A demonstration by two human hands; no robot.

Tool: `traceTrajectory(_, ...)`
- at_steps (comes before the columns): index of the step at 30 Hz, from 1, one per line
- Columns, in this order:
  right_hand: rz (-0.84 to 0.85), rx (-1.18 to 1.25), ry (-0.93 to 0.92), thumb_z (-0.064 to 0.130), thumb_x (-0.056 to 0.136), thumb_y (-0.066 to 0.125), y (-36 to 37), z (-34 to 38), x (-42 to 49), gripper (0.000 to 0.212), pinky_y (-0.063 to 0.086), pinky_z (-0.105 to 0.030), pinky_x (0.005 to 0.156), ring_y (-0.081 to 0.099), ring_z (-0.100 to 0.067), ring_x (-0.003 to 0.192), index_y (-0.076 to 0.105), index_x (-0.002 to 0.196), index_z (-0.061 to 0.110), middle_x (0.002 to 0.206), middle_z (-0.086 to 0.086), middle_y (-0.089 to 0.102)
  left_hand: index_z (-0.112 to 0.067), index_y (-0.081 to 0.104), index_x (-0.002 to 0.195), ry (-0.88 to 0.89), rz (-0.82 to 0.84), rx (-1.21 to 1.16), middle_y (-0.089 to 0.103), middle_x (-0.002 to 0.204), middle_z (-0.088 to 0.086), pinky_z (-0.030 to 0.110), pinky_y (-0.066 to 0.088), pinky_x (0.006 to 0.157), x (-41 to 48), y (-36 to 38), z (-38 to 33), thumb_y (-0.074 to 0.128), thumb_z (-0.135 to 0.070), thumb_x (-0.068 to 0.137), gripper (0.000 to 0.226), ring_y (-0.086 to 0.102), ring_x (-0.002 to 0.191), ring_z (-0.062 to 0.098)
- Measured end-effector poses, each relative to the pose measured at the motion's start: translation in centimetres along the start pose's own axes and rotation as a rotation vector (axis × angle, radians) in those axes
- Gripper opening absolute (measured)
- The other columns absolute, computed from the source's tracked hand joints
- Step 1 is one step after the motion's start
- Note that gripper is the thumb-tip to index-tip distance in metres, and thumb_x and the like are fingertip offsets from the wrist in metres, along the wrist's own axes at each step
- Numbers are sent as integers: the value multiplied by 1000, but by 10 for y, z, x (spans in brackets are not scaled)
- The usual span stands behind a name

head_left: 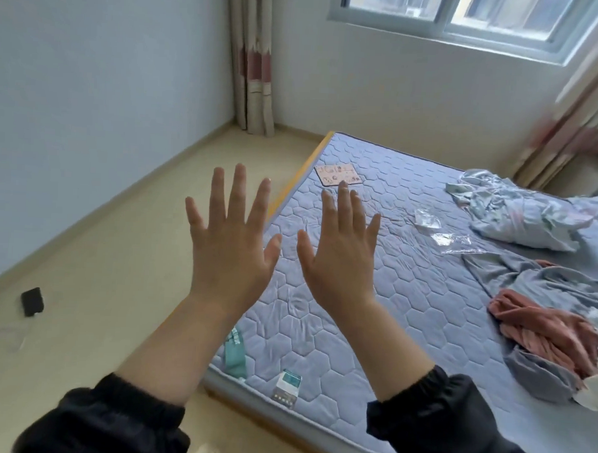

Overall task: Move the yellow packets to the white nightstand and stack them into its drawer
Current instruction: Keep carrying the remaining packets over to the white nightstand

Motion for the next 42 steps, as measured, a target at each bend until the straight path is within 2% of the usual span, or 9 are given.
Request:
traceTrajectory(7,-79,50,132,45,92,27,77,82,101,65,8,-54,115,19,-30,144,31,146,9,156,-13,25,-15,26,146,130,30,15,23,155,18,69,23,103,92,47,118,48,-39,91,65,15,144,37)
traceTrajectory(13,-102,15,180,44,91,27,125,138,173,64,8,-53,115,21,-30,143,33,145,9,154,-14,27,-16,24,147,195,66,-21,23,156,17,68,22,105,161,81,193,30,-46,88,67,15,144,36)
traceTrajectory(21,-128,-74,305,44,91,29,226,216,264,64,13,-54,113,27,-32,141,38,142,7,152,-15,32,-18,23,149,328,42,-142,19,158,15,66,19,107,253,151,317,29,-48,89,67,13,146,36)
traceTrajectory(27,-168,-115,407,43,91,30,300,300,350,63,12,-54,114,24,-31,142,37,142,8,153,-13,31,-17,21,149,417,70,-204,17,158,16,67,18,107,337,198,435,40,-45,90,68,10,146,36)
traceTrajectory(30,-173,-129,441,43,90,30,325,330,395,62,14,-55,113,26,-30,141,39,141,8,151,-13,33,-16,23,149,462,79,-220,18,158,16,67,19,106,381,214,477,35,-46,91,66,11,146,37)
traceTrajectory(35,-188,-172,482,43,90,30,351,338,459,62,11,-53,114,24,-29,142,37,141,9,152,-13,31,-15,26,148,525,85,-260,20,157,17,68,20,105,448,250,504,51,-42,88,71,13,145,38)
traceTrajectory(40,-207,-202,508,41,89,32,387,313,526,60,15,-54,113,27,-30,141,38,140,9,152,-13,32,-15,29,148,561,67,-320,22,156,17,68,21,105,520,295,501,52,-42,87,71,15,145,38)
traceTrajectory(42,-224,-212,502,41,89,33,408,293,563,60,18,-56,112,30,-32,139,40,138,8,150,-14,34,-15,29,147,574,35,-326,22,157,16,68,22,105,560,319,494,45,-43,88,67,15,145,37)
Point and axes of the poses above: each hand's wrist, its own x-axis towards the middle knuckle, its own y-axis out of the palm, z = x × y, the point moved 3 cm from there along x, towards the middle knuckle
